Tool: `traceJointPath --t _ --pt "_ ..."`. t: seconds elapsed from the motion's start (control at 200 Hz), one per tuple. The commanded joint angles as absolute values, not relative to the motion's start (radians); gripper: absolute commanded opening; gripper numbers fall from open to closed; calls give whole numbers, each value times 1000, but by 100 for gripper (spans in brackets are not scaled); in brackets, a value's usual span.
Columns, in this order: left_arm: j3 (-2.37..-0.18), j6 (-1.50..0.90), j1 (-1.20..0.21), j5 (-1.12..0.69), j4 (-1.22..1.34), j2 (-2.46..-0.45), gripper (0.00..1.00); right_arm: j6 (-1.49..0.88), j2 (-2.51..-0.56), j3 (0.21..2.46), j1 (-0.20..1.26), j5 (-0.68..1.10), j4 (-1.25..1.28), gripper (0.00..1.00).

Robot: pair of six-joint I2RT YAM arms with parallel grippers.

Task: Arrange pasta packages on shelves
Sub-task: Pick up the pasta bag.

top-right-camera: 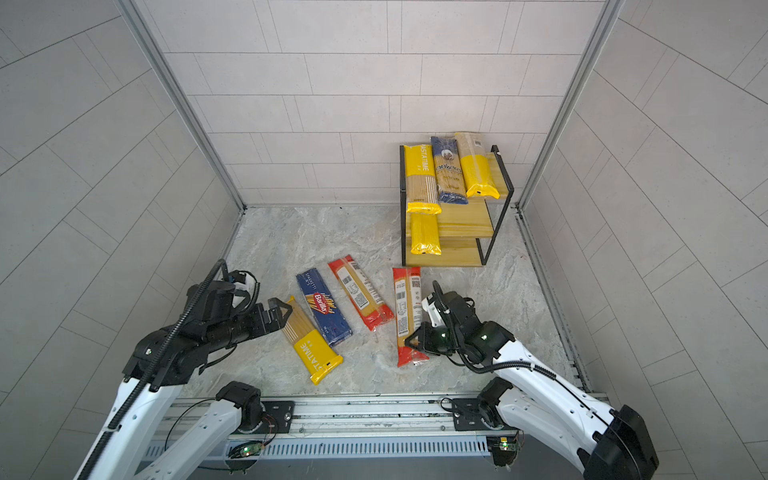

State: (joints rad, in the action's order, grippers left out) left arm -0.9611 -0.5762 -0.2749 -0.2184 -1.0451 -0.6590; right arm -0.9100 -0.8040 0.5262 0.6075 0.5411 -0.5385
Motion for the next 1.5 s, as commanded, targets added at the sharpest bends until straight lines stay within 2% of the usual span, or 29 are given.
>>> traceJointPath --t 0.0,0.31,0.745,0.991,1.251,1.356,1.491 --pt "-976 -578 -267 -216 -1045 -647 100 -887 -685 557 599 542 -545 0" --pt "-982 -589 -269 -239 -1032 -654 100 -924 -402 541 581 488 -710 0" --pt "-1008 -580 -268 -251 -1041 -662 100 -887 -310 689 568 414 -854 0" --pt "-1023 -564 -268 -289 -1022 -694 99 -824 -383 802 566 328 -877 0" --pt "-1032 -545 -268 -317 -994 -724 100 -717 -562 958 529 259 -887 0" --pt "-1043 -534 -268 -324 -991 -738 99 -672 -638 1006 454 283 -885 0" --pt "-1060 -515 -267 -324 -991 -746 100 -636 -726 1025 271 437 -848 0"
